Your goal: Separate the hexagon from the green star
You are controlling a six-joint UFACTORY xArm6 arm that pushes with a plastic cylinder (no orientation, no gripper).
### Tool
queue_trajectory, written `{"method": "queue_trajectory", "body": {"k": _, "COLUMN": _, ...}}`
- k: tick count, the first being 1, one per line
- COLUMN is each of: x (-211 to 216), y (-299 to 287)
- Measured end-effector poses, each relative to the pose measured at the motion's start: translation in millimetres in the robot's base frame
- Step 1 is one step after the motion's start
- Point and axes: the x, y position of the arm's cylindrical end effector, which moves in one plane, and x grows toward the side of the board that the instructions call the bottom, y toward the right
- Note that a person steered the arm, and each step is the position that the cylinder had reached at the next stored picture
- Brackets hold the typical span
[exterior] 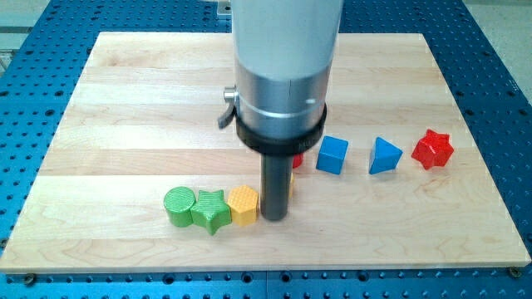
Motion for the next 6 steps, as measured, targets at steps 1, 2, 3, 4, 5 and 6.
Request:
{"method": "queue_trajectory", "body": {"k": 1, "x": 36, "y": -17}}
{"method": "queue_trajectory", "body": {"k": 2, "x": 13, "y": -66}}
{"method": "queue_trajectory", "body": {"k": 3, "x": -9, "y": -35}}
{"method": "queue_trajectory", "body": {"k": 4, "x": -11, "y": 14}}
{"method": "queue_trajectory", "body": {"k": 5, "x": 6, "y": 3}}
{"method": "queue_trajectory", "body": {"k": 6, "x": 0, "y": -37}}
